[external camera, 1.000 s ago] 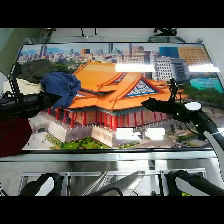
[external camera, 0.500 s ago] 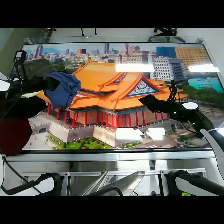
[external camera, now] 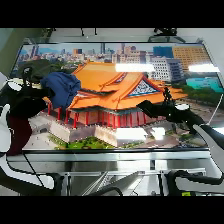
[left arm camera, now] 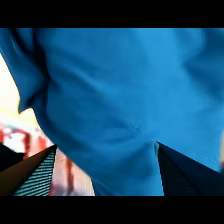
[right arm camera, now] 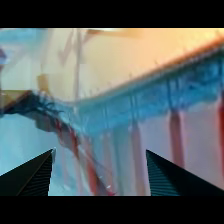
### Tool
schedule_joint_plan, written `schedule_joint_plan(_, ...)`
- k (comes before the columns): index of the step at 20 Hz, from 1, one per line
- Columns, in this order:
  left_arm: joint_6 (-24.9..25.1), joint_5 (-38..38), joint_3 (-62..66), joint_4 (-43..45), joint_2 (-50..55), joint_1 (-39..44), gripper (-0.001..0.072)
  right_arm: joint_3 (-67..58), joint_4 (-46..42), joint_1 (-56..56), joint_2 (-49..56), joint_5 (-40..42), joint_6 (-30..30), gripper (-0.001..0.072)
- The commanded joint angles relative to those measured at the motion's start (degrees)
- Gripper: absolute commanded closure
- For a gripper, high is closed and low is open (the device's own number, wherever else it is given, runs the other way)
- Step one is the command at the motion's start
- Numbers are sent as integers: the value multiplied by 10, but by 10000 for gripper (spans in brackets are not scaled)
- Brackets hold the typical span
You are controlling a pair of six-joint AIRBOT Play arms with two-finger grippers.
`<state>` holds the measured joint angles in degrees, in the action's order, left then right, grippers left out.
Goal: Fold the shirts.
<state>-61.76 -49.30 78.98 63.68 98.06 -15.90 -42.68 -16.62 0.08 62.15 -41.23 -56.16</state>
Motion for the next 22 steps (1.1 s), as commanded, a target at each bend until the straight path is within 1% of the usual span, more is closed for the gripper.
schedule_joint_plan(1,-7,7,3,7,37,17,49,0,0,0,12,0,0,81)
schedule_joint_plan(2,-16,8,6,7,31,28,207,0,0,0,12,-3,0,196)
schedule_joint_plan(3,-26,-1,15,7,22,39,541,0,0,0,12,-11,0,371)
schedule_joint_plan(4,-29,-14,31,6,9,48,692,0,0,0,12,-18,0,398)
schedule_joint_plan(5,-29,-26,50,6,-6,60,692,0,0,0,12,-26,0,407)
schedule_joint_plan(6,-29,-47,74,6,-25,75,692,0,-1,0,12,-38,0,503)
schedule_joint_plan(7,-29,-73,98,2,-48,93,693,0,-1,0,12,-52,3,555)
schedule_joint_plan(8,-28,-99,119,-16,-71,113,694,0,-1,0,12,-63,4,555)
schedule_joint_plan(11,-18,-168,155,-134,-150,191,693,-1,-1,-1,7,-93,4,560)
schedule_joint_plan(12,-17,-189,157,-160,-173,223,693,-1,-1,-6,1,-112,4,560)
schedule_joint_plan(14,-23,-212,136,-171,-216,296,693,-1,-1,-29,-19,-163,5,558)
schedule_joint_plan(17,-57,-211,40,-167,-258,396,693,-1,-1,-77,-65,-235,6,548)
schedule_joint_plan(18,-66,-205,5,-167,-264,417,693,-1,-2,-91,-81,-253,6,504)
schedule_joint_plan(19,-71,-188,-33,-169,-266,440,693,0,-5,-97,-92,-267,3,340)
schedule_joint_plan(20,-72,-168,-63,-169,-266,455,693,0,-10,-98,-100,-279,3,309)
schedule_joint_plan(21,-71,-143,-91,-168,-266,467,687,0,-20,-97,-105,-292,1,309)
schedule_joint_plan(22,-69,-120,-108,-167,-266,469,411,0,-34,-97,-107,-302,-11,284)
